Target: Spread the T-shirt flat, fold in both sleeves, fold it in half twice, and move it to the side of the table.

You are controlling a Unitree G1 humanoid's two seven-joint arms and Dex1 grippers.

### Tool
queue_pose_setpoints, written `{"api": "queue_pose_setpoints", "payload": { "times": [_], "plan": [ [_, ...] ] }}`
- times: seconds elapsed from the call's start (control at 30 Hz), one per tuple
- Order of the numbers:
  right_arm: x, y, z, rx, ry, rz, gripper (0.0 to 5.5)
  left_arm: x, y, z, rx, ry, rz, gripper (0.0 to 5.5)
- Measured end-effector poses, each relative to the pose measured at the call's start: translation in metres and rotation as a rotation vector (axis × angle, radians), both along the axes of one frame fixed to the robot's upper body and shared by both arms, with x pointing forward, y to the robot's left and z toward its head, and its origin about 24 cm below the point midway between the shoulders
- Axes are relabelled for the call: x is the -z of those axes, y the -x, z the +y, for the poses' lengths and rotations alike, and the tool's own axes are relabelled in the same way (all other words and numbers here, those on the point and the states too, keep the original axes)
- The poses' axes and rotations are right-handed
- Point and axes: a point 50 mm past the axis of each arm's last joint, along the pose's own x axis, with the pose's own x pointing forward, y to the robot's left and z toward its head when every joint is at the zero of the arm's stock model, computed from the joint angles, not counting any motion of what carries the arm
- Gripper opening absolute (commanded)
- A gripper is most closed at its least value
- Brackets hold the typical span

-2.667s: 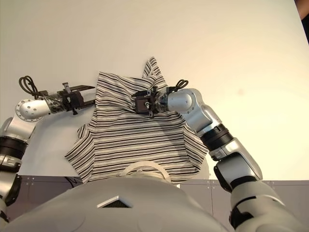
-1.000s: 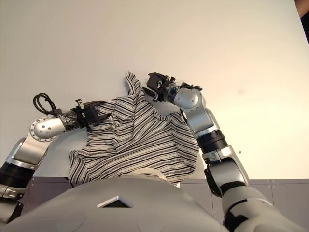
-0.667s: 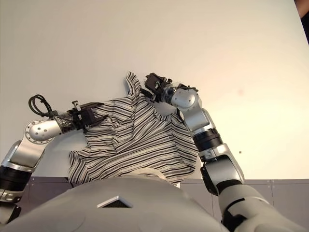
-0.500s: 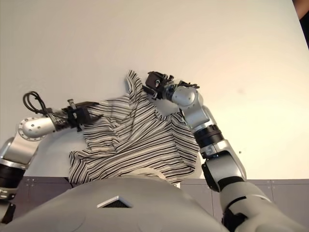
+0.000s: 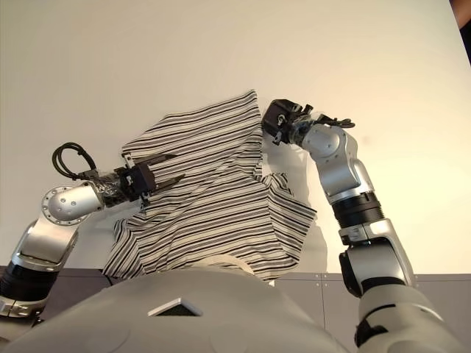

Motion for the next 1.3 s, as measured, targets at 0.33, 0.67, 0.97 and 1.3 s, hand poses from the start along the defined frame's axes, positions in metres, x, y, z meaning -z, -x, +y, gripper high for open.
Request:
{"api": "queue_pose_setpoints", "payload": {
  "times": [0.33, 0.67, 0.97, 1.3],
  "plan": [
    [-0.042, 0.035, 0.053, -0.277, -0.359, 0.035, 2.39, 0.009, -0.009, 0.107, 0.076, -0.499, 0.001, 2.08],
    [-0.038, 0.027, 0.049, -0.249, -0.330, 0.051, 2.39, 0.044, -0.057, 0.075, 0.124, -0.438, -0.264, 2.08],
    [-0.035, 0.017, 0.051, -0.177, -0.348, 0.008, 2.39, -0.011, -0.142, 0.117, -0.863, 0.103, -0.490, 2.08],
    [0.005, 0.022, 0.028, -0.131, -0.136, 0.110, 2.39, 0.030, -0.035, 0.066, -0.178, 0.037, 0.000, 2.08]
  ]
}}
